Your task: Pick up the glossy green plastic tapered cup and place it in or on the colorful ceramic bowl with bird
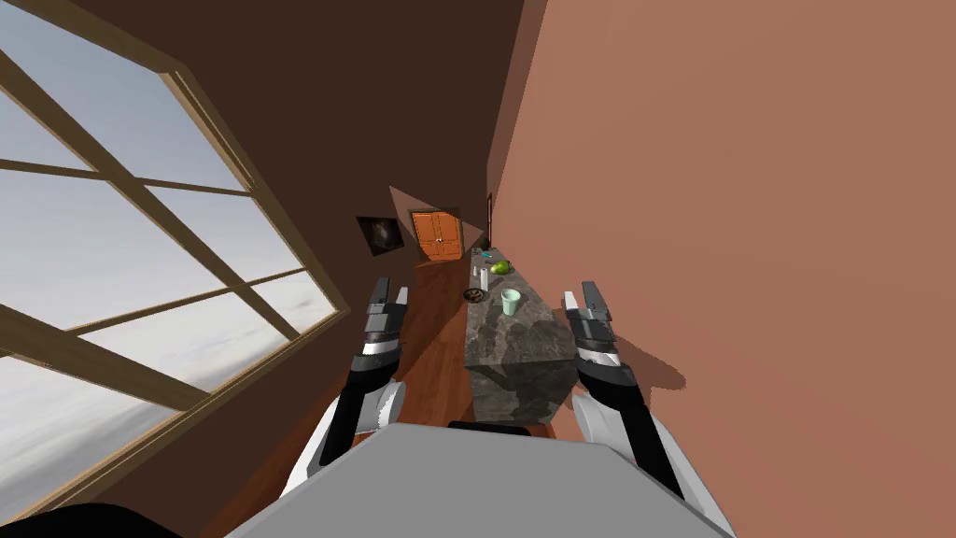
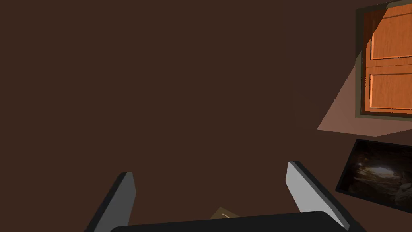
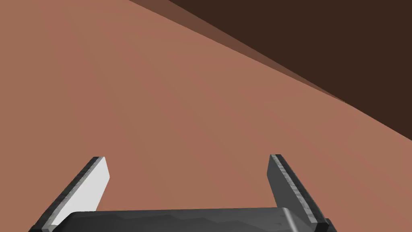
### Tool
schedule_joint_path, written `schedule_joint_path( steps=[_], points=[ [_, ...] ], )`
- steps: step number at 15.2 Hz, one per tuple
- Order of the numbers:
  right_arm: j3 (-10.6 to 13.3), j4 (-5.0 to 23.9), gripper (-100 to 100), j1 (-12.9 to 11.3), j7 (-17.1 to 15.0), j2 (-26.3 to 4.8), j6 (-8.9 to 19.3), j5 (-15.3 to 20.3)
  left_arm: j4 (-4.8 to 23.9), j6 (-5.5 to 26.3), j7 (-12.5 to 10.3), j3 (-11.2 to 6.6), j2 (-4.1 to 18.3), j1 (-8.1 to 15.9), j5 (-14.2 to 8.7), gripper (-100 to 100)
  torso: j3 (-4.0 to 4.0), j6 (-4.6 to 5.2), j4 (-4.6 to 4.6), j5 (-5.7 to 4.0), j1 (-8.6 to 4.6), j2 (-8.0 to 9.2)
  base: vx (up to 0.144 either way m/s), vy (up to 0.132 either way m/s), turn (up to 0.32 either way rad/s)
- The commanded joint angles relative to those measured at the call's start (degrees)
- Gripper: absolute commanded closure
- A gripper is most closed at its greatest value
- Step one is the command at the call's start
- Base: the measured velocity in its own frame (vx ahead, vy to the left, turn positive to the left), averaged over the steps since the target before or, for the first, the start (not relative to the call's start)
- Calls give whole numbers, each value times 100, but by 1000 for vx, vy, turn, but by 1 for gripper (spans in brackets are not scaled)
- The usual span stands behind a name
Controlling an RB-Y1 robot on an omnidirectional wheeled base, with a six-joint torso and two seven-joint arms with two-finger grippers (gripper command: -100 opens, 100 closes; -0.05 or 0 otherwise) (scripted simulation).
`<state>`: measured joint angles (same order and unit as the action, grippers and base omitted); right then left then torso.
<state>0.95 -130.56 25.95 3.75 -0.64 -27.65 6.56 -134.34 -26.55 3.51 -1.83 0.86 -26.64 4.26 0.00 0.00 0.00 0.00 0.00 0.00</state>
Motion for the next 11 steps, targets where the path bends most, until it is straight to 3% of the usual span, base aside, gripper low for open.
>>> schedule_joint_path(
  steps=[1, 7, 8, 11],
  points=[
    [-4, 51, -100, 15, 0, -193, -11, 25, 0, 0, 0, 0, 0, 0, 0, 0, 0, 0, 0, 0, 0, 0, -21, 17, 2],
    [-30, 383, -100, 91, 12, -925, -69, 181, 0, 0, 0, 1, -1, 1, 0, 0, 17, 0, 7, 6, 29, 30, -68, 75, 5],
    [-30, 383, -100, 91, 12, -926, -69, 181, 0, 0, 0, 1, -1, 1, 0, 0, 17, -1, 6, 7, 32, 29, -63, 78, 10],
    [-52, 660, -100, 143, 32, -1356, -112, 309, 0, 0, 0, 1, -1, 1, 0, 0, 16, 0, 6, 8, 37, 28, -60, 96, 17]
  ],
)
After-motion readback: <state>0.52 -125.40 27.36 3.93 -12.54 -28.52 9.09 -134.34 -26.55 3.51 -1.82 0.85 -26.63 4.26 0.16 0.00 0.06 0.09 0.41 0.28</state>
